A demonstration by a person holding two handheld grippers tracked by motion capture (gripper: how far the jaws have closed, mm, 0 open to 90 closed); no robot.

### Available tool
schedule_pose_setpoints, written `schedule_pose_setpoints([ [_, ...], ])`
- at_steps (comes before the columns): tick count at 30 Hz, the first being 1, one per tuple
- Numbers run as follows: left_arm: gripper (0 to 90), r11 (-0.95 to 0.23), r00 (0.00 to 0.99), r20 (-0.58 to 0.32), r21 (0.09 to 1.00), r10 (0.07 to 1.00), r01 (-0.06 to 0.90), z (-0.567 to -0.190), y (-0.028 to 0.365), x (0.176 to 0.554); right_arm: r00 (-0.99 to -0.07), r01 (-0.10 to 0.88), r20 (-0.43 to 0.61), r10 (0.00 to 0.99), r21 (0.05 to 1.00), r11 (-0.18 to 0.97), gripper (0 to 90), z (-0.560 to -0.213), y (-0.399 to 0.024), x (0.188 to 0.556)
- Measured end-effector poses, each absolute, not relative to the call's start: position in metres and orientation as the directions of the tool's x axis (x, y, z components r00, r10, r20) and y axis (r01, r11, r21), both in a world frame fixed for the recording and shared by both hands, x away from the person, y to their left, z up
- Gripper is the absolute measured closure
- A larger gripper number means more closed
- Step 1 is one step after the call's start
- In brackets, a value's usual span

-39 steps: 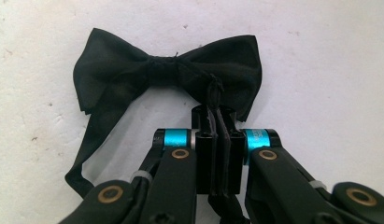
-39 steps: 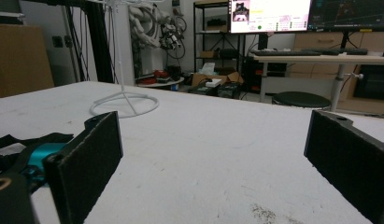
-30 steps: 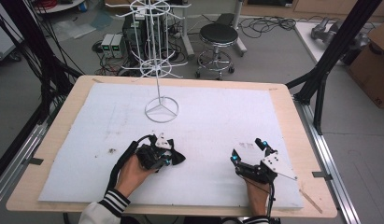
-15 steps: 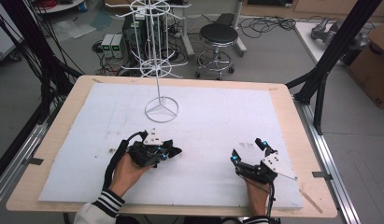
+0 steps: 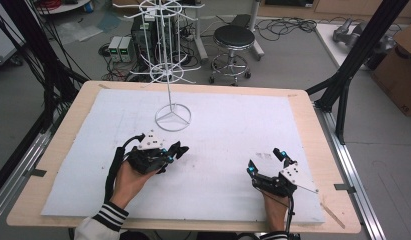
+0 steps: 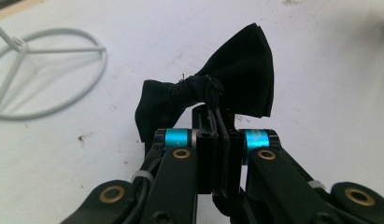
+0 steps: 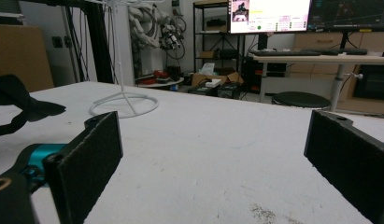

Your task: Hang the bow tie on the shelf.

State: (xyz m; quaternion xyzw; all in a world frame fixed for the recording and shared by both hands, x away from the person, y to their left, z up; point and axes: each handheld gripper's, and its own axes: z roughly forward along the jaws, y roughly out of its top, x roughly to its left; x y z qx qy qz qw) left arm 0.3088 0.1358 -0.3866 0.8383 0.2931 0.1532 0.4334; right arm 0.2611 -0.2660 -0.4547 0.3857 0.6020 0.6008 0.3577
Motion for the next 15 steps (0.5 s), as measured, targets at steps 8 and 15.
schedule_pose_setpoints([
  [8,87.2,-0.383,0.753,0.001,0.862,0.658,0.334,-0.373,0.147,0.308,-0.446,0.033,0.032,0.894,0.999,-0.019,3.4,-0.455,-0.266,0.261],
  [15,87.3,-0.323,0.728,-0.012,0.891,0.686,0.319,-0.361,0.159,0.309,-0.446,0.033,0.032,0.894,0.999,-0.019,3.3,-0.455,-0.266,0.261],
])
